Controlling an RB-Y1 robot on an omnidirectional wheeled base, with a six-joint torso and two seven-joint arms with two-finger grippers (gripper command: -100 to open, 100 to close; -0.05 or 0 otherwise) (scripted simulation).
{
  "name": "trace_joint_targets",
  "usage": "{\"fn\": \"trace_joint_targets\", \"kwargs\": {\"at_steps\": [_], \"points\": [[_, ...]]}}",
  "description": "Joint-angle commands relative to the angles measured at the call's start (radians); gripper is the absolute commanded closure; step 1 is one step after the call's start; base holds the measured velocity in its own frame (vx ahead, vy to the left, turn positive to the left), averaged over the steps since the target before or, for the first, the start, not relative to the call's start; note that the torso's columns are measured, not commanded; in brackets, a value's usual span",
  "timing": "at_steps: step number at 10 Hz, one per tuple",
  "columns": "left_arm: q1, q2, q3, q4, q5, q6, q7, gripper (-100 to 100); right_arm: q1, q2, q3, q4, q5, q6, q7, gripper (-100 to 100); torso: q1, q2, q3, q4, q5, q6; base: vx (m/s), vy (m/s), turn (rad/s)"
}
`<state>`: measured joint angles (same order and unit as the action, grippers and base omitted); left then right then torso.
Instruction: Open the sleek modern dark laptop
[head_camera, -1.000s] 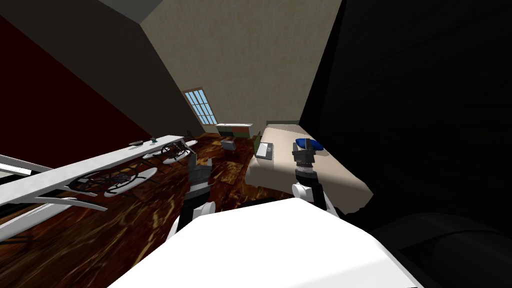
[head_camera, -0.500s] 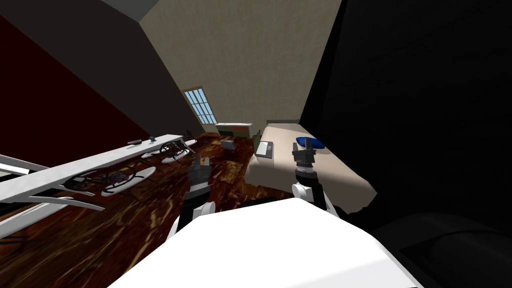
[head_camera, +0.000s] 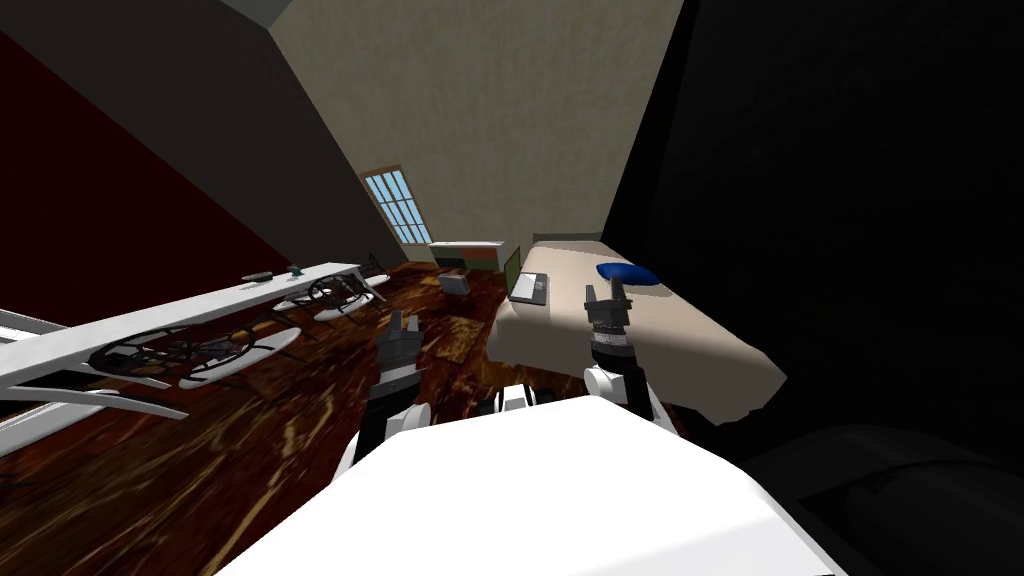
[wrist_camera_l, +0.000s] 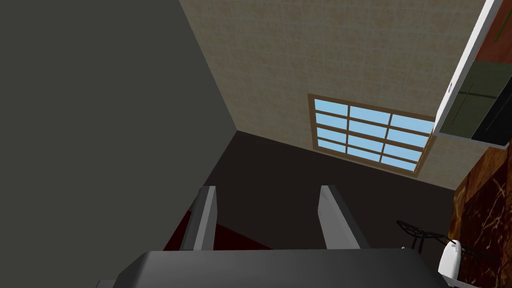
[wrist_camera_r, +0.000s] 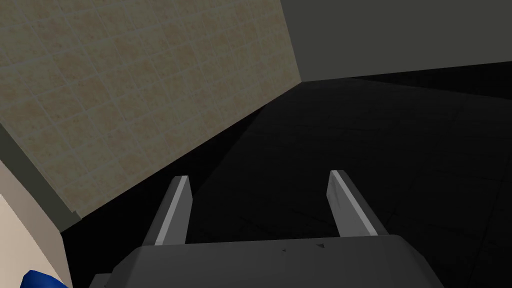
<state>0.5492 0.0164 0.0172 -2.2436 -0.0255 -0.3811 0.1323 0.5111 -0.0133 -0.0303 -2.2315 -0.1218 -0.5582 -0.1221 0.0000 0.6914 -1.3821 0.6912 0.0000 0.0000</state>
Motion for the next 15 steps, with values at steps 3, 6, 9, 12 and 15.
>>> {"fn": "trace_joint_targets", "kwargs": {"at_steps": [3,6,9,12,15], "points": [[0.000,0.000,0.000,0.000,0.000,0.000,0.000,0,0.004,-0.086,-0.022,-0.002,0.062,0.012,0.033,-100,0.003,0.047,-0.092,0.046,0.001,0.000,-0.048,0.117,-0.006],[0.000,0.000,0.000,0.001,0.000,0.000,0.000,0,0.008,-0.130,-0.048,-0.005,0.136,0.026,0.072,-100,0.001,0.046,-0.094,0.047,0.000,0.000,-0.053,0.151,-0.002],[0.000,0.000,0.000,0.000,0.000,0.000,0.000,0,0.012,-0.162,-0.078,-0.005,0.225,0.043,0.119,-100,0.001,0.046,-0.094,0.047,0.000,0.000,-0.041,0.180,0.002],[0.000,0.000,0.000,0.000,0.000,0.000,0.000,0,0.016,-0.187,-0.111,0.000,0.316,0.065,0.173,-100,0.003,0.046,-0.094,0.047,0.001,0.000,-0.024,0.235,0.001],[0.000,0.000,0.000,0.000,0.000,0.000,0.000,0,0.017,-0.203,-0.134,0.008,0.388,0.083,0.214,-100,-0.006,0.046,-0.095,0.047,-0.001,0.000,0.012,0.151,0.001]]}}
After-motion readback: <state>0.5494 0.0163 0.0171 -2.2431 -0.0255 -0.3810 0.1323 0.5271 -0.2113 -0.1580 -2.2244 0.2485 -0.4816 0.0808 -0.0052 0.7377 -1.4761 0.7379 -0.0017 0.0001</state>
